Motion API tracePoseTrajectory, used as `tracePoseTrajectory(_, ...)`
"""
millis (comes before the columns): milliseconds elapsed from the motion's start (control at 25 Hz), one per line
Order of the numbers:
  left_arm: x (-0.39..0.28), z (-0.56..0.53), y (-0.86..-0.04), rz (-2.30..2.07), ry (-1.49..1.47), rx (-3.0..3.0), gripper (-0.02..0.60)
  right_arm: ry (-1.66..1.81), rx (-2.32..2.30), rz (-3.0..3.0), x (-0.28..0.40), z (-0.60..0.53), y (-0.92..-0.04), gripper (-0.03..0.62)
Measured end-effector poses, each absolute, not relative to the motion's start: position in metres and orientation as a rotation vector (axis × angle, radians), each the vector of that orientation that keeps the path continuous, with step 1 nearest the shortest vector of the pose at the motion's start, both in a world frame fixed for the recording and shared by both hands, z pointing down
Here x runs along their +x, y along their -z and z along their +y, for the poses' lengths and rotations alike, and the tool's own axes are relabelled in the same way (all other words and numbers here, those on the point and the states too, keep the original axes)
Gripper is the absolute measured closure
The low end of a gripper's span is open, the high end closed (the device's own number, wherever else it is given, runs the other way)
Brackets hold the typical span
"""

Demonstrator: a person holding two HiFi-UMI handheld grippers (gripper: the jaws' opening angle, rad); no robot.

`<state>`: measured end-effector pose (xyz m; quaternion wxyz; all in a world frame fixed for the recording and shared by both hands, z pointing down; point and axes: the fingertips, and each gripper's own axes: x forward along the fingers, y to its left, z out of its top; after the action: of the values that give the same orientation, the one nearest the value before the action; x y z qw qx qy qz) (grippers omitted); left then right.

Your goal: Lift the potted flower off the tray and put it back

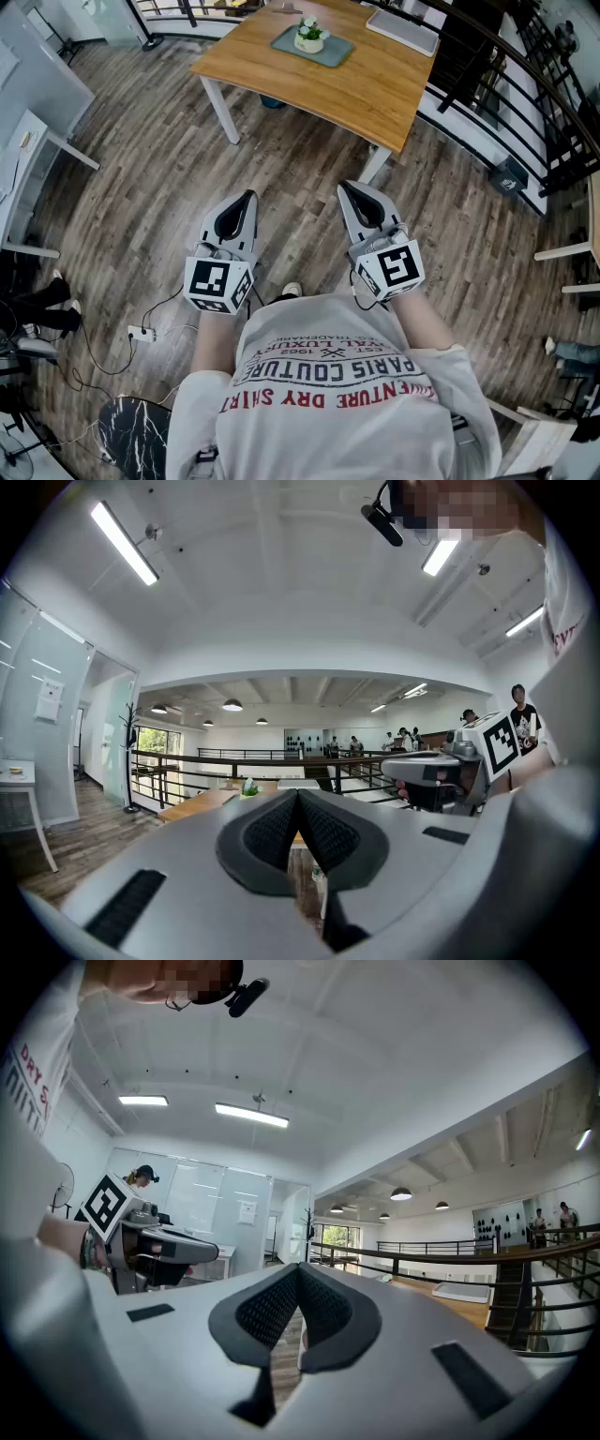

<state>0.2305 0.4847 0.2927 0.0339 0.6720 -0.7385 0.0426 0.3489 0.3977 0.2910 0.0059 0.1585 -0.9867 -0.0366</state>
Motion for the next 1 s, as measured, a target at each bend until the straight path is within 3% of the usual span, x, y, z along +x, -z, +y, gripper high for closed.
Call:
tracePoseTrajectory(600,0.188,0.475,-0.299,-2.233,-0.067,2.1,0.569,0.071,0.633,-3.06,0.323,0.376,-0.303,0.562)
tracePoseTrajectory(640,0.182,0.475,-0.3,-2.23,-0.065,2.104,0.571,0.084,0.641,-3.056,0.317,0.375,-0.304,0.461)
tracePoseTrajectory(680,0.176,0.474,-0.301,-2.226,-0.063,2.11,0.569,0.098,0.661,-3.048,0.311,0.372,-0.306,0.304)
tracePoseTrajectory(720,0.169,0.474,-0.303,-2.222,-0.062,2.115,0.569,0.114,0.688,-3.038,0.306,0.369,-0.307,0.273)
tracePoseTrajectory(1000,0.128,0.469,-0.311,-2.203,-0.023,2.098,0.569,0.035,0.757,-3.009,0.279,0.353,-0.316,0.273)
